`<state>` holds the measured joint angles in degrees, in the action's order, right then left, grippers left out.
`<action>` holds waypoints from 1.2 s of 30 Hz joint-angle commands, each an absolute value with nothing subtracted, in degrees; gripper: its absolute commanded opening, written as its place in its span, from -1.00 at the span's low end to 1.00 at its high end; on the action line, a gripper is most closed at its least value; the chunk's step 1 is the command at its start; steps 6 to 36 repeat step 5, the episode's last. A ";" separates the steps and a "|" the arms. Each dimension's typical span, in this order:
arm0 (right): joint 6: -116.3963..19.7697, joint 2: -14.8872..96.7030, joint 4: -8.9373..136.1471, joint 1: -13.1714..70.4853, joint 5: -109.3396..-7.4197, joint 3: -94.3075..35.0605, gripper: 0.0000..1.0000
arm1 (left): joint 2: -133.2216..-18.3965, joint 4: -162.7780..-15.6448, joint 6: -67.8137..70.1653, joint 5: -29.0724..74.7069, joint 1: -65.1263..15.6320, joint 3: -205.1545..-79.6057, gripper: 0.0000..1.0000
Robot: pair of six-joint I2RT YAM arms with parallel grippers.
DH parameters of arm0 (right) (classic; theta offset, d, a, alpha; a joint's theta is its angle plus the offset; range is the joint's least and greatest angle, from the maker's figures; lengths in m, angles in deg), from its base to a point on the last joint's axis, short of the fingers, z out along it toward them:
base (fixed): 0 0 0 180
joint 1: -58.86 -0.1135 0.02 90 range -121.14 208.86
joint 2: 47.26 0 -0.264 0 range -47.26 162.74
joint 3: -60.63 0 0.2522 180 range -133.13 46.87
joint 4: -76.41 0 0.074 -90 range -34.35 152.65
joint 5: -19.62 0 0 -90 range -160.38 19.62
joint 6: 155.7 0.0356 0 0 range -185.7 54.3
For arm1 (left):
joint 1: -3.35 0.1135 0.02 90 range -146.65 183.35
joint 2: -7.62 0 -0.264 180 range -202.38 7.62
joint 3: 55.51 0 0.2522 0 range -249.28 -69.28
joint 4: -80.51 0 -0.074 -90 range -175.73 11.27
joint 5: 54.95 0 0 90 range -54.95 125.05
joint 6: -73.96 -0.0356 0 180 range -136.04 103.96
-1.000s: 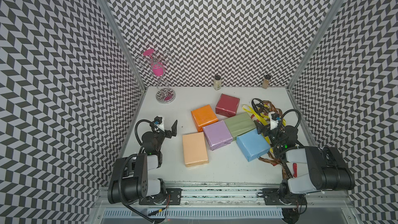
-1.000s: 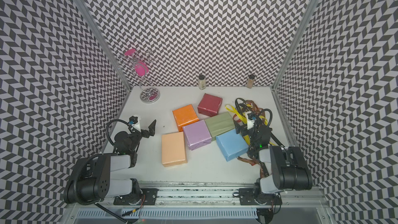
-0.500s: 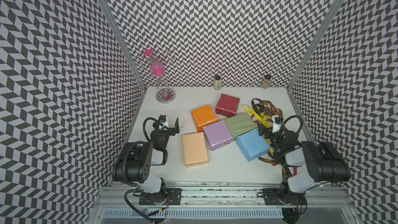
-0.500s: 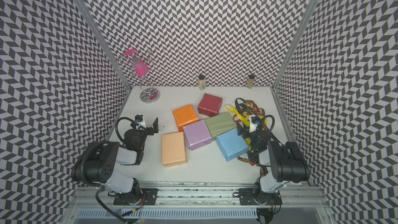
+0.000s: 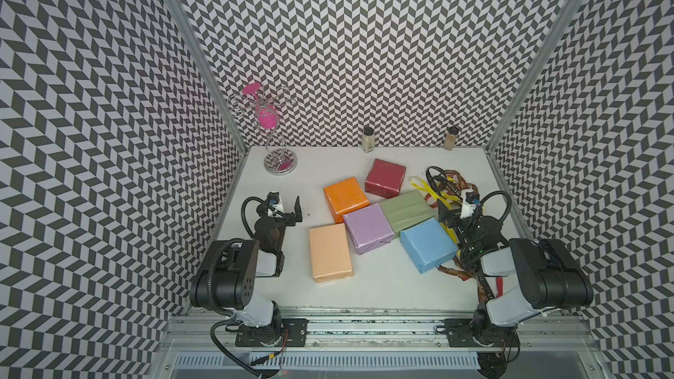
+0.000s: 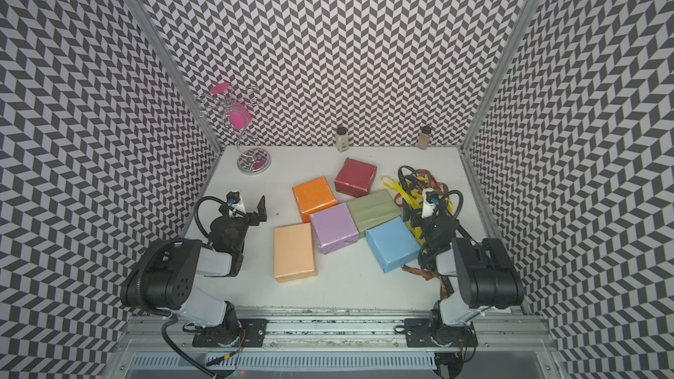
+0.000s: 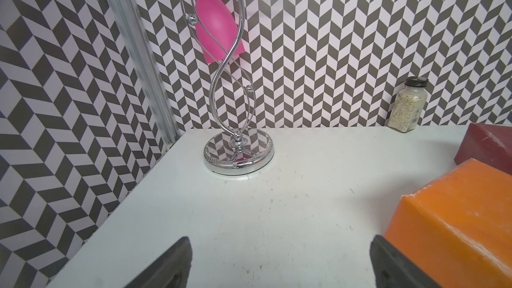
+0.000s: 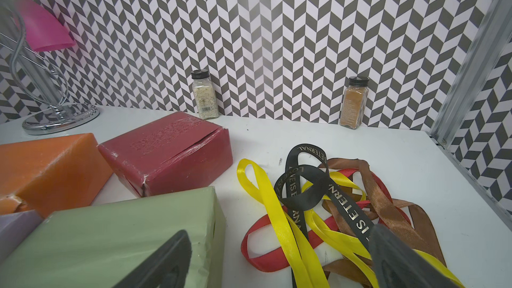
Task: Untie the ribbon bows on the gift boxes
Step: Reset both arms
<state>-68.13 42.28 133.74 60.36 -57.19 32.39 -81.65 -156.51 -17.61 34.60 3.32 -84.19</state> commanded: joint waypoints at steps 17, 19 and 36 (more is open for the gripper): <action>-68.24 41.51 135.78 60.15 -57.99 32.20 0.99 | -81.50 -156.52 -16.49 35.25 3.00 -84.57 1.00; -68.24 41.51 135.78 60.15 -57.99 32.20 0.99 | -81.50 -156.52 -16.49 35.25 3.00 -84.57 1.00; -68.24 41.51 135.78 60.15 -57.99 32.20 0.99 | -81.50 -156.52 -16.49 35.25 3.00 -84.57 1.00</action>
